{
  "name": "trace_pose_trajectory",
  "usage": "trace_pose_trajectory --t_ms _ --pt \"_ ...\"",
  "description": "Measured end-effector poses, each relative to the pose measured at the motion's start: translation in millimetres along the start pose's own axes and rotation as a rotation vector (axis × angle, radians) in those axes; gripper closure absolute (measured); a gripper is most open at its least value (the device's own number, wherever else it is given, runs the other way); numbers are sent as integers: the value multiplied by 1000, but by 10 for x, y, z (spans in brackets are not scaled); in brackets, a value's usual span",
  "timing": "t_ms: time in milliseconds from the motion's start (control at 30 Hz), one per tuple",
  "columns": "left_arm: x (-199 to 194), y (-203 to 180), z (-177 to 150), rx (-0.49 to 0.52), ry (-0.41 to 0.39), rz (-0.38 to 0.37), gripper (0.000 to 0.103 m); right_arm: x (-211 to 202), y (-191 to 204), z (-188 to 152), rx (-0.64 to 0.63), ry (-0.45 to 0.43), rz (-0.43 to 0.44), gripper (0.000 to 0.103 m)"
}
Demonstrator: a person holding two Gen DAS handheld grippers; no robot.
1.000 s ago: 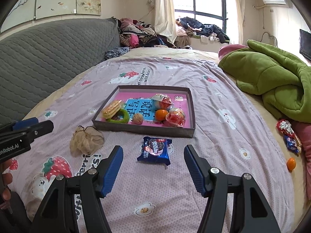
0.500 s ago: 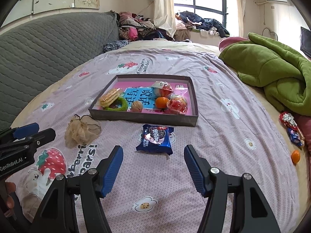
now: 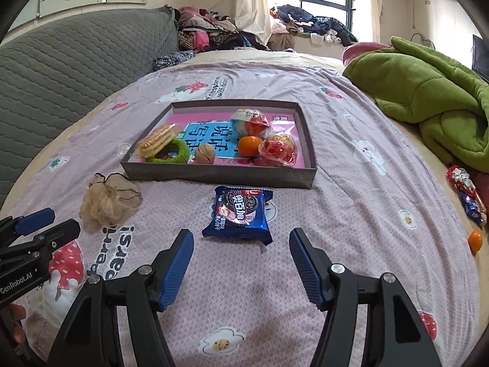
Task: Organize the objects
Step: 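Grasp the beige mesh scrunchie with left tool while right tool grasps the blue biscuit pack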
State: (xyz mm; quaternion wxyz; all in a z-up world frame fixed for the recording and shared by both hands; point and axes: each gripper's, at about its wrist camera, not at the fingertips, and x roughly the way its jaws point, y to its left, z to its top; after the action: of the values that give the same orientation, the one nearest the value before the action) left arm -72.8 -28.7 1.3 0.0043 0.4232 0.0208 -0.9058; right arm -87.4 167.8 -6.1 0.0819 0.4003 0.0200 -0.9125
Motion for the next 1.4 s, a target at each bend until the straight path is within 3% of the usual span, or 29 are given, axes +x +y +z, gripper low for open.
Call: trace_pose_trajectory --t_ms 1400 --pt "1108 298 285 -74 61 -35 42 943 7 133 43 116 12 38"
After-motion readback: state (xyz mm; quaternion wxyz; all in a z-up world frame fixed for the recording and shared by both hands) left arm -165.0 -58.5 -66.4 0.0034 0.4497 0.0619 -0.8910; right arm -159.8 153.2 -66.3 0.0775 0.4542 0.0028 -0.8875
